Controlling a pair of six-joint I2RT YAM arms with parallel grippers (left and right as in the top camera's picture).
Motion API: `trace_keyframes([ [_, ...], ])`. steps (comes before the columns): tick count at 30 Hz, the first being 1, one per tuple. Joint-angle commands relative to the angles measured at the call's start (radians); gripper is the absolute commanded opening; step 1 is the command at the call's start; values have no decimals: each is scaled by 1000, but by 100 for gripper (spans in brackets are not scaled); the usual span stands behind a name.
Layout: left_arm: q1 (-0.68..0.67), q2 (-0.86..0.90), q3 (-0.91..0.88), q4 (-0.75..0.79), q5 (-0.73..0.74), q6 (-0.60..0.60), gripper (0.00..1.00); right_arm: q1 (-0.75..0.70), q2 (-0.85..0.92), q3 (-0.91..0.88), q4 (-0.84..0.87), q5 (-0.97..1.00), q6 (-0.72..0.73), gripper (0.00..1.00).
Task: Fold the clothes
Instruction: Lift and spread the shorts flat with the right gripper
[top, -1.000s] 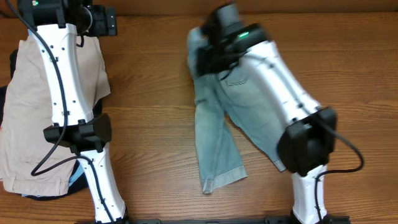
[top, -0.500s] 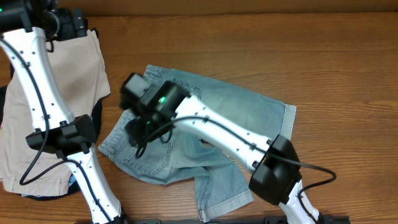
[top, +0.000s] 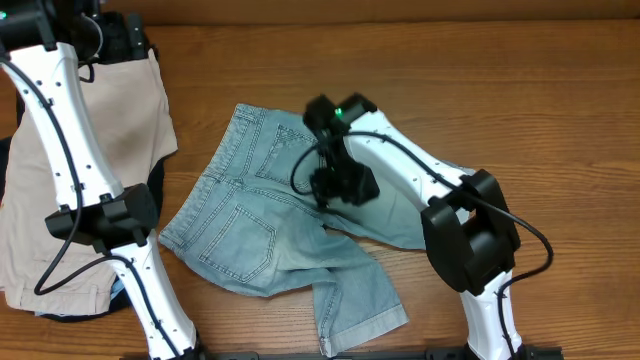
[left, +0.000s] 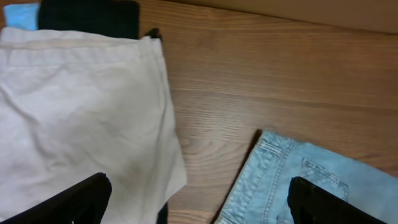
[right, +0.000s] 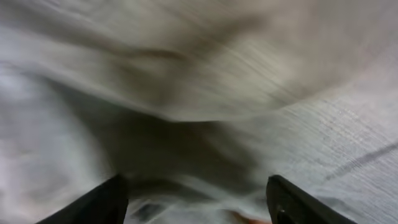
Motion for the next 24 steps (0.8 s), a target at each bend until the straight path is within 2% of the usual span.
trace_keyframes([
  [1, -30, -3, 8, 2, 23, 19, 94, -44, -21, -150, 74, 43, 85, 73],
  [8, -65, -2, 8, 2, 18, 19, 94, -134, -21, -257, 192, 44, 113, 72],
  [15, -77, -2, 8, 1, 9, 19, 95, -234, -19, -336, 412, 90, 111, 68],
  [20, -69, -2, 8, 5, 8, 19, 95, -317, -18, -332, 596, 99, 37, 66],
  [24, -60, -2, 8, 2, 8, 20, 96, -375, -18, -290, 676, 50, -21, 65],
])
